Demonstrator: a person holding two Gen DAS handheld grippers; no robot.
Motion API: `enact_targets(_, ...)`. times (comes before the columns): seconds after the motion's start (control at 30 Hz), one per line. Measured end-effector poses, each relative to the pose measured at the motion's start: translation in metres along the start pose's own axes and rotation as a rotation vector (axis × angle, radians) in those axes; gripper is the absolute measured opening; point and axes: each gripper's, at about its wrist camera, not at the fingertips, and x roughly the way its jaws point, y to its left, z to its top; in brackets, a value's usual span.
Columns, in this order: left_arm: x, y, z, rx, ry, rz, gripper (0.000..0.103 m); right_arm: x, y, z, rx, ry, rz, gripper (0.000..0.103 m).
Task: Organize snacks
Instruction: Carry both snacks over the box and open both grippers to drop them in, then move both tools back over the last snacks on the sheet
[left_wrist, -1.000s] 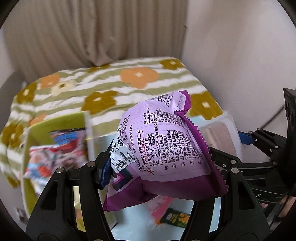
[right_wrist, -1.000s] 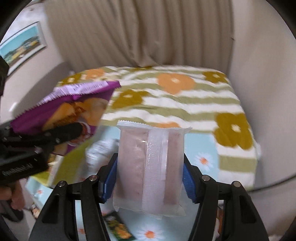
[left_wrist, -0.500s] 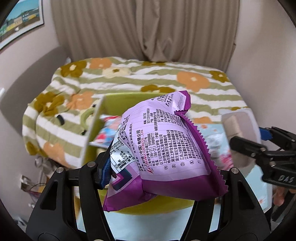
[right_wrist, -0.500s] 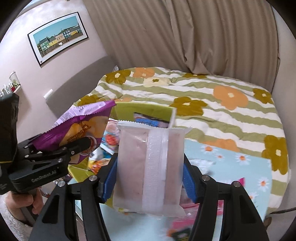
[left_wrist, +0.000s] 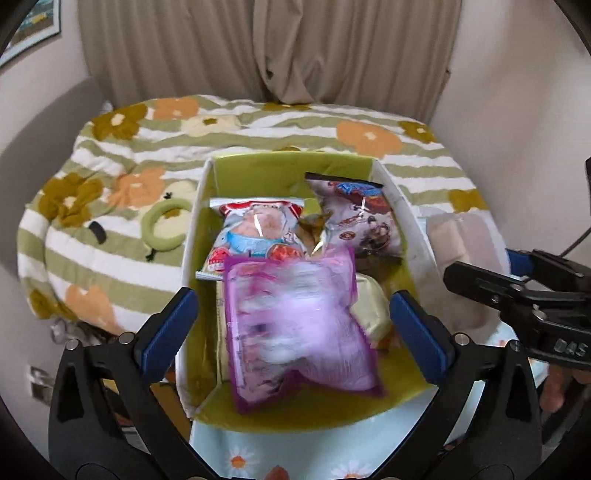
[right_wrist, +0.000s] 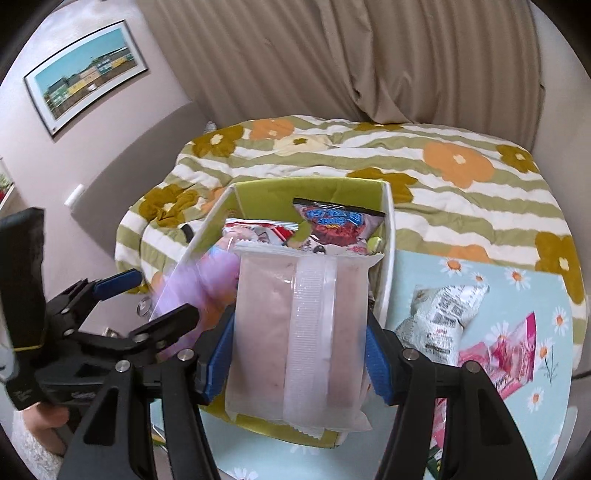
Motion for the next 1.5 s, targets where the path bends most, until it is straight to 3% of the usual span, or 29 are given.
enact_targets(0.13, -0.012, 0.004, -0.001, -0.004, -0.02, -0.032, 0.102, -0.003, -0.001, -0.002, 0.034, -0.006, -0.038, 0.058)
enact_targets(0.43, -0.029, 0.027, -0.008, -0.004, -0.047, 0.014, 0.102, -0.008, 0.011, 0.001, 0.023, -0.009, -0.059, 0.058)
enact_targets(0.7, -0.042, 0.046, -0.018, -0.011, -0.064, 0.059, 0.102, 0.019, 0.03, 0.014, 0.026, 0.025, -0.058, 0.06)
enact_targets(0.73, -0.043, 0.049, -0.02, -0.016, -0.061, 0.062, 0.102, 0.021, 0.029, 0.012, 0.039, 0.028, -0.055, 0.061)
enact_targets(0.8, -0.041, 0.055, -0.025, -0.028, -0.053, 0.065, 0.102, 0.024, 0.028, 0.007, 0.058, 0.026, -0.061, 0.075)
enact_targets(0.83, -0.041, 0.057, -0.028, -0.034, -0.047, 0.064, 0.102, 0.025, 0.029, 0.005, 0.059, 0.026, -0.069, 0.091)
enact_targets(0.87, -0.04, 0.057, -0.03, -0.037, -0.044, 0.064, 0.102, 0.025, 0.029, 0.0, 0.056, 0.026, -0.08, 0.096)
enact_targets(1.13, -0.043, 0.055, -0.042, -0.027, -0.033, 0.05, 0.102, 0.013, 0.036, -0.021, 0.018, -0.003, -0.145, 0.096)
enact_targets(1.5, -0.056, 0.018, -0.03, 0.035, -0.064, -0.019, 0.102, -0.049, 0.026, -0.027, 0.024, -0.082, -0.201, 0.096)
